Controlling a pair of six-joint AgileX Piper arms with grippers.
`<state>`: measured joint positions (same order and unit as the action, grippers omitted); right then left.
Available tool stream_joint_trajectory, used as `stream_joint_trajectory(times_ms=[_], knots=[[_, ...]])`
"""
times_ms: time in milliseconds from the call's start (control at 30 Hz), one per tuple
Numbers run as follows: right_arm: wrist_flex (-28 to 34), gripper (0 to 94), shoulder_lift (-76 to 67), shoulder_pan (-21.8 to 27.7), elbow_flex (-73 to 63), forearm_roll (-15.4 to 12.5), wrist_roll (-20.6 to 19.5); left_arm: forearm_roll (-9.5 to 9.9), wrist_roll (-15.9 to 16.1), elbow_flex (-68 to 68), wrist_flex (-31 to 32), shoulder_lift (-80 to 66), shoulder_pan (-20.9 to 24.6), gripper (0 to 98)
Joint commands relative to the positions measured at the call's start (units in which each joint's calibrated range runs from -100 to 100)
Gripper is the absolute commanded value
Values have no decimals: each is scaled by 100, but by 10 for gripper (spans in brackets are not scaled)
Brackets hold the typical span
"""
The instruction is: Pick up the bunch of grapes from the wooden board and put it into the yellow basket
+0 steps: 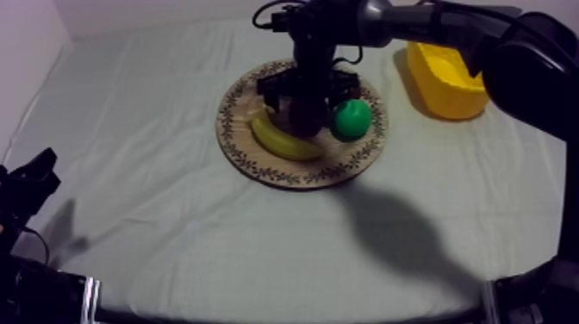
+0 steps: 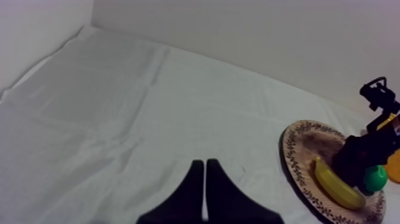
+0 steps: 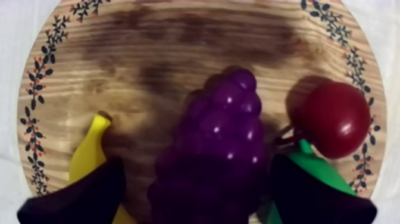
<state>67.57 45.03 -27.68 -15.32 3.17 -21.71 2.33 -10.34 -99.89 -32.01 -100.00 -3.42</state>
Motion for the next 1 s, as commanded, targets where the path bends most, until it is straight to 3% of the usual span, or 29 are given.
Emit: stream_joint_trajectory(times_ms=[0,633,967], knots=[[-22,804,24,11,-22,-25,15,-1,1,0,0,0,-1,1],[-341,691,186,150,-18,-135,153,-1,1,0,0,0,-1,1],[-407,480,191,125,23,-122,143,-1,1,0,0,0,-1,1]])
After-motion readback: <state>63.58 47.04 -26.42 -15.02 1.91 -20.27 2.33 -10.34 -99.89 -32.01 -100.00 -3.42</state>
